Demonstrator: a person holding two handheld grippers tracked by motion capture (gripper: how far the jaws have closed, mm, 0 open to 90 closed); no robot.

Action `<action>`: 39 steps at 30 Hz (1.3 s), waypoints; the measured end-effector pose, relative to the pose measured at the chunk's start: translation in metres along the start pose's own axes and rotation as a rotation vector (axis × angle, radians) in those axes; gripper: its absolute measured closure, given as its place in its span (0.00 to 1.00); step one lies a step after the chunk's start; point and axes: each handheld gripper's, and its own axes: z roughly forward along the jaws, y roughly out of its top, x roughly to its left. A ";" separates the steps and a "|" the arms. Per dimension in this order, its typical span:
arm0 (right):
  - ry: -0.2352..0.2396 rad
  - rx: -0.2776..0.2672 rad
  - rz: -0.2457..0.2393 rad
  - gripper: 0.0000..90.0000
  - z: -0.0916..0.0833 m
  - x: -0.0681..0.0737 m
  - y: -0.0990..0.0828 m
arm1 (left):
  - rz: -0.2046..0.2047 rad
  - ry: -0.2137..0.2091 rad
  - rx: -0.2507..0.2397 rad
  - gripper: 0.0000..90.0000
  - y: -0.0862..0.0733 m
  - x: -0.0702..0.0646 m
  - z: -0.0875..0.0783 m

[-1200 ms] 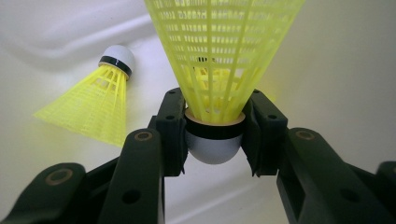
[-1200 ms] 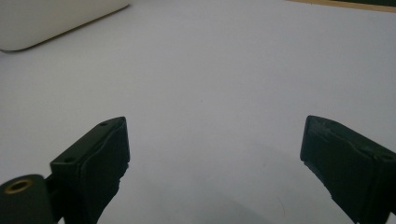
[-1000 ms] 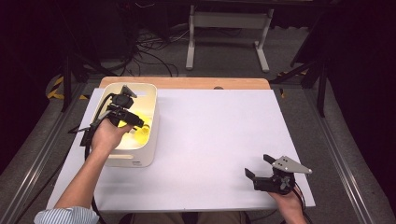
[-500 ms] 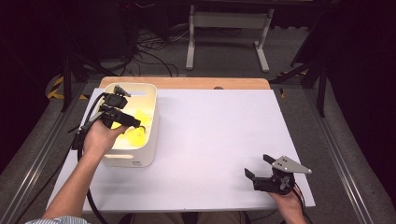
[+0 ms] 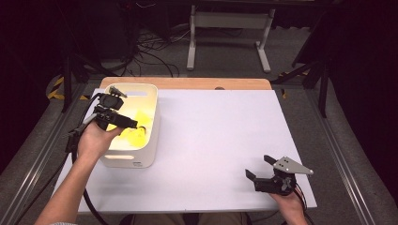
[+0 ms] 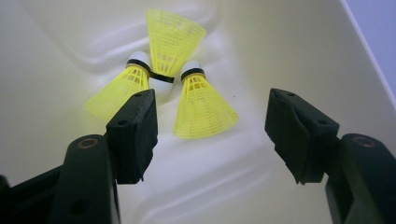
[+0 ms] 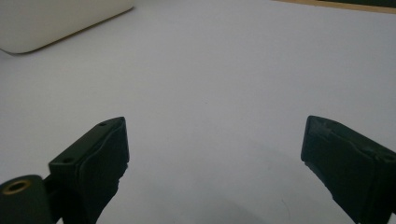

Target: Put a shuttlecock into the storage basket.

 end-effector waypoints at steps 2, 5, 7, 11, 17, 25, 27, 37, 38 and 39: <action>0.000 -0.001 0.002 0.09 0.000 0.000 0.000 | 0.002 -0.001 -0.005 0.39 -0.001 0.000 -0.002; 0.000 0.001 0.003 0.09 0.000 -0.001 0.000 | 0.008 0.004 -0.006 0.39 -0.002 0.000 -0.004; 0.000 0.000 0.003 0.09 0.000 0.000 0.000 | 0.011 0.004 -0.009 0.38 -0.004 0.000 -0.007; 0.000 0.000 0.002 0.09 0.000 0.000 0.000 | 0.011 -0.004 -0.010 0.38 -0.006 0.001 -0.010; 0.000 0.002 0.001 0.09 0.001 0.000 0.000 | 0.012 0.005 -0.020 0.38 -0.008 0.001 -0.015; 0.000 0.004 0.005 0.09 0.000 0.000 0.000 | 0.006 0.012 -0.021 0.39 -0.013 0.004 -0.019; -0.002 0.001 0.005 0.09 0.000 0.000 0.000 | 0.004 0.010 -0.020 0.39 -0.014 0.004 -0.021; -0.006 0.005 0.008 0.09 0.001 -0.001 0.000 | -0.009 0.023 -0.031 0.39 -0.023 0.011 -0.031; -0.006 0.006 0.007 0.09 0.001 -0.001 0.000 | -0.011 0.025 -0.033 0.39 -0.025 0.012 -0.031; -0.006 0.006 0.007 0.09 0.001 -0.001 0.000 | -0.013 0.025 -0.032 0.39 -0.027 0.013 -0.032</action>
